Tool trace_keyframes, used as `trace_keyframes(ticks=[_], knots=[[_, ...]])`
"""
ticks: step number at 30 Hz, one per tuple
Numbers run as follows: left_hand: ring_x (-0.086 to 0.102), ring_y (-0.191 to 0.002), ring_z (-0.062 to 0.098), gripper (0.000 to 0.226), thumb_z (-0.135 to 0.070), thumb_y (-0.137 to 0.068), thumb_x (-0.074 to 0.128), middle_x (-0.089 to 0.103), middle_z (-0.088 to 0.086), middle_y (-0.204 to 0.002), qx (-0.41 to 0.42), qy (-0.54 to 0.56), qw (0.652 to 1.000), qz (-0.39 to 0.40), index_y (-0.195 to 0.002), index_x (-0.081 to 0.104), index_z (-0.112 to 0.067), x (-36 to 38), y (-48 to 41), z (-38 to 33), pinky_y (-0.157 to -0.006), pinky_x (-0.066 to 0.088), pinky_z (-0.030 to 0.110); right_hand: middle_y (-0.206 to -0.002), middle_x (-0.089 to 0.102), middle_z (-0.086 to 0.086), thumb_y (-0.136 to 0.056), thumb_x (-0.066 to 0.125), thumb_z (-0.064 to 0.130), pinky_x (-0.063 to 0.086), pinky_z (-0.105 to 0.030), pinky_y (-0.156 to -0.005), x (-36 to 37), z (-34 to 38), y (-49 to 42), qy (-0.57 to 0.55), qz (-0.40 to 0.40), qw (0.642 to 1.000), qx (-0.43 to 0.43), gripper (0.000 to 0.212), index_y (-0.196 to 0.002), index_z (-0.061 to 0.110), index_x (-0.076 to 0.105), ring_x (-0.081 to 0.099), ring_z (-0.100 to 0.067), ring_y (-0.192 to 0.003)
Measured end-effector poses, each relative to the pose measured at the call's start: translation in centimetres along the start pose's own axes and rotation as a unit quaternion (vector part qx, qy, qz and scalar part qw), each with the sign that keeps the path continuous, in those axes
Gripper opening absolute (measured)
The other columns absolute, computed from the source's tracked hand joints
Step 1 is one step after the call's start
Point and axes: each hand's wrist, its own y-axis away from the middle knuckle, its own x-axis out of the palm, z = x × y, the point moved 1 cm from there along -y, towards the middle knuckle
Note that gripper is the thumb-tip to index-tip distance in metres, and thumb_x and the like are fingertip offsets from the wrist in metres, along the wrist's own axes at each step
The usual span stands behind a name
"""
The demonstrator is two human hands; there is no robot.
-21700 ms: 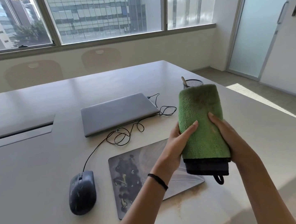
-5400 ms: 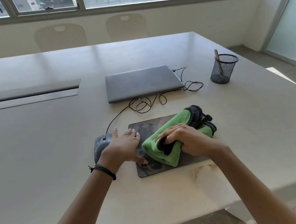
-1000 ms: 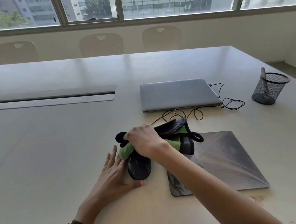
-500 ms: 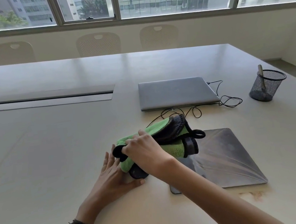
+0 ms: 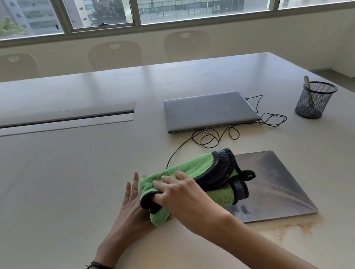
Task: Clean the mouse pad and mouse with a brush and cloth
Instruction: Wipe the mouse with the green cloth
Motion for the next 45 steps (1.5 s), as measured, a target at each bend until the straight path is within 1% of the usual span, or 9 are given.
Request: trace_keyframes(ticks=[4, 8, 12, 15, 21, 25, 31, 35, 45], knots=[[-0.031, -0.135, 0.001, 0.077, -0.059, -0.08, 0.029, 0.02, 0.019, -0.151, -0.003, -0.015, 1.0, -0.007, -0.135, -0.024, -0.052, 0.4, -0.1, 0.5, -0.111, -0.012, 0.024, -0.108, 0.066, -0.004, -0.081, 0.056, 0.003, 0.038, -0.035, -0.083, -0.1, 0.1, 1.1, -0.023, -0.015, 1.0, 0.004, 0.021, -0.094, 0.017, 0.067, 0.061, -0.026, -0.102], [-0.051, -0.12, -0.001, 0.086, -0.069, -0.061, 0.007, -0.021, 0.004, -0.153, -0.036, -0.033, 0.994, 0.095, -0.13, -0.034, -0.04, -0.4, -0.2, -0.3, -0.106, -0.028, 0.022, -0.118, 0.065, -0.004, -0.082, 0.04, 0.007, 0.036, -0.036, -0.085, -1.3, -0.9, 2.0, -0.097, -0.008, 0.995, -0.011, 0.036, -0.1, 0.016, 0.069, 0.057, -0.024, -0.115], [-0.043, -0.131, 0.016, 0.101, -0.079, -0.056, 0.002, -0.025, 0.005, -0.153, -0.041, -0.056, 0.991, 0.117, -0.132, -0.029, -0.02, -0.5, -0.3, -0.2, -0.102, -0.031, 0.022, -0.123, 0.065, 0.0, -0.078, 0.041, 0.004, 0.035, -0.034, -0.085, -2.2, -1.4, 2.6, -0.124, 0.004, 0.992, -0.031, 0.041, -0.104, 0.018, 0.07, 0.057, -0.019, -0.118], [-0.049, -0.123, 0.007, 0.126, -0.094, -0.042, -0.018, -0.031, 0.0, -0.146, -0.036, -0.042, 0.991, 0.122, -0.145, -0.016, -0.021, -0.1, -0.4, 0.1, -0.102, -0.033, 0.022, -0.128, 0.062, 0.001, -0.078, 0.048, -0.006, 0.031, -0.031, -0.087, -2.6, -1.4, 3.1, -0.141, 0.014, 0.989, -0.047, 0.043, -0.108, 0.017, 0.069, 0.054, -0.018, -0.122], [-0.042, -0.13, 0.016, 0.132, -0.092, -0.038, -0.021, -0.03, -0.003, -0.145, -0.046, -0.037, 0.99, 0.126, -0.146, -0.016, -0.017, -0.3, -0.5, -0.4, -0.098, -0.035, 0.019, -0.126, 0.062, 0.01, -0.072, 0.05, -0.012, 0.014, -0.017, -0.076, -3.0, -1.8, 3.0, -0.138, 0.048, 0.987, -0.061, 0.055, -0.111, 0.023, 0.067, 0.055, -0.014, -0.118], [-0.041, -0.131, 0.016, 0.135, -0.095, -0.036, -0.018, -0.025, 0.002, -0.152, -0.043, -0.035, 0.99, 0.129, -0.145, -0.017, -0.016, -0.5, -0.3, -0.5, -0.103, -0.032, 0.022, -0.115, 0.067, 0.009, -0.069, 0.045, -0.012, 0.029, -0.024, -0.081, -3.5, -2.7, 2.6, -0.144, 0.071, 0.986, -0.045, 0.065, -0.112, 0.032, 0.064, 0.059, -0.023, -0.102], [-0.039, -0.134, 0.013, 0.129, -0.098, -0.047, 0.002, -0.018, 0.002, -0.155, -0.046, -0.014, 0.993, 0.106, -0.148, -0.006, -0.019, -0.9, -0.2, -0.7, -0.112, -0.022, 0.029, -0.113, 0.065, 0.002, -0.069, 0.045, -0.012, 0.024, -0.025, -0.072, -3.5, -5.0, 0.7, -0.169, -0.055, 0.979, 0.098, 0.061, -0.115, 0.022, 0.064, 0.058, -0.028, -0.096], [-0.037, -0.134, 0.014, 0.13, -0.098, -0.046, 0.001, -0.016, 0.002, -0.155, -0.054, -0.008, 0.993, 0.1, -0.148, -0.003, -0.017, -1.0, -0.1, -0.8, -0.111, -0.023, 0.028, -0.111, 0.066, -0.004, -0.07, 0.048, -0.009, 0.029, -0.029, -0.075, -1.8, -6.4, -1.3, -0.164, -0.071, 0.969, 0.171, 0.061, -0.12, 0.022, 0.062, 0.057, -0.032, -0.1], [-0.038, -0.134, 0.016, 0.129, -0.098, -0.046, -0.001, -0.017, 0.002, -0.155, -0.056, -0.018, 0.994, 0.094, -0.148, -0.007, -0.019, -0.6, -0.3, -0.8, -0.113, -0.021, 0.03, -0.121, 0.063, -0.005, -0.074, 0.047, -0.006, 0.033, -0.034, -0.093, -1.2, -5.4, -4.2, -0.099, 0.047, 0.99, 0.083, 0.059, -0.124, 0.024, 0.058, 0.056, -0.026, -0.111]])
